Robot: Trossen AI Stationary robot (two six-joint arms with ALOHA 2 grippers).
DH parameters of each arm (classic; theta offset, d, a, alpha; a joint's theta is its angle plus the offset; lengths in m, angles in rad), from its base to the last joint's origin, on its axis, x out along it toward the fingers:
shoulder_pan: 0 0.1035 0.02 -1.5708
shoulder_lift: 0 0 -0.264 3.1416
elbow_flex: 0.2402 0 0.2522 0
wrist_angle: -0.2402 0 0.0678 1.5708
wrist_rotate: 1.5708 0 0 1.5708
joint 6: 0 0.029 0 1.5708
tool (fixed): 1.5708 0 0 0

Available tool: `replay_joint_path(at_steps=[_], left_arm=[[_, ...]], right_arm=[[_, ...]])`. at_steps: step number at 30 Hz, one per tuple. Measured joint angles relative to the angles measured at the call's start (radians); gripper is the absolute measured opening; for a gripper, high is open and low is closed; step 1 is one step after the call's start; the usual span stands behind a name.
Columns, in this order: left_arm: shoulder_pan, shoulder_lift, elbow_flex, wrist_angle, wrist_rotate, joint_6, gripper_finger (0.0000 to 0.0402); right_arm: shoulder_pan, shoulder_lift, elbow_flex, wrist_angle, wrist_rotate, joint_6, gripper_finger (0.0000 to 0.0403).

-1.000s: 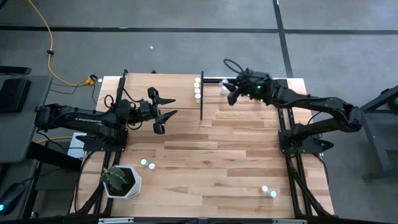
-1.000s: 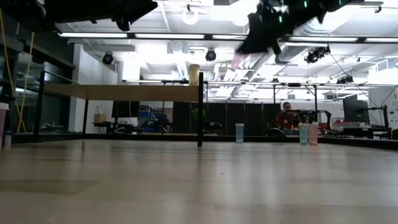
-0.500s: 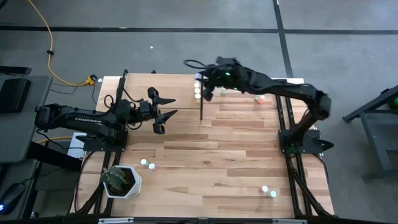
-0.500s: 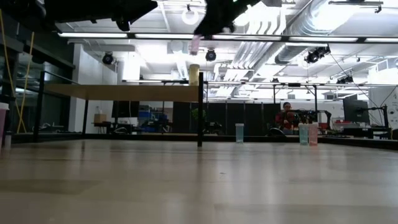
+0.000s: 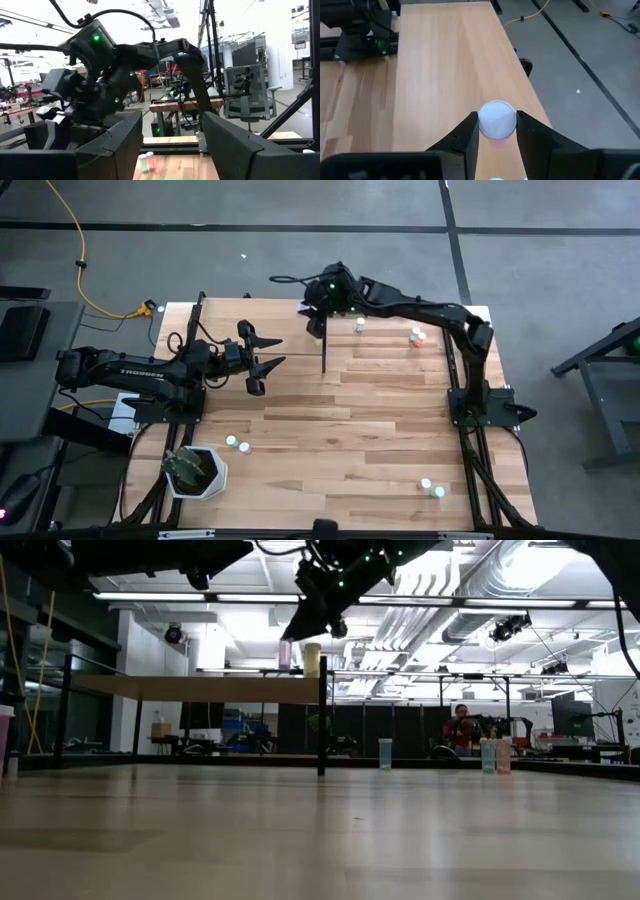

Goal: Pick and place medicine bottles onto shelf by color
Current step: Put the top pink pill bottle on the shelf

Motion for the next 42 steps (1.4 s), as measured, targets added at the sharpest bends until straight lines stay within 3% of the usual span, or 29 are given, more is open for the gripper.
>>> replay_joint_path(at_steps=[11,42], left_arm=[[0.000,0.000,0.000,0.000,0.000,0.000,0.0200],[0.000,0.000,0.000,0.002,0.000,0.000,0.0200]], right_arm=[[-0.047,0.000,-0.001,-0.033,-0.111,0.029,0.0103],[-0.054,0.056,0.001,0.003,-0.055,0.102,0.0103]])
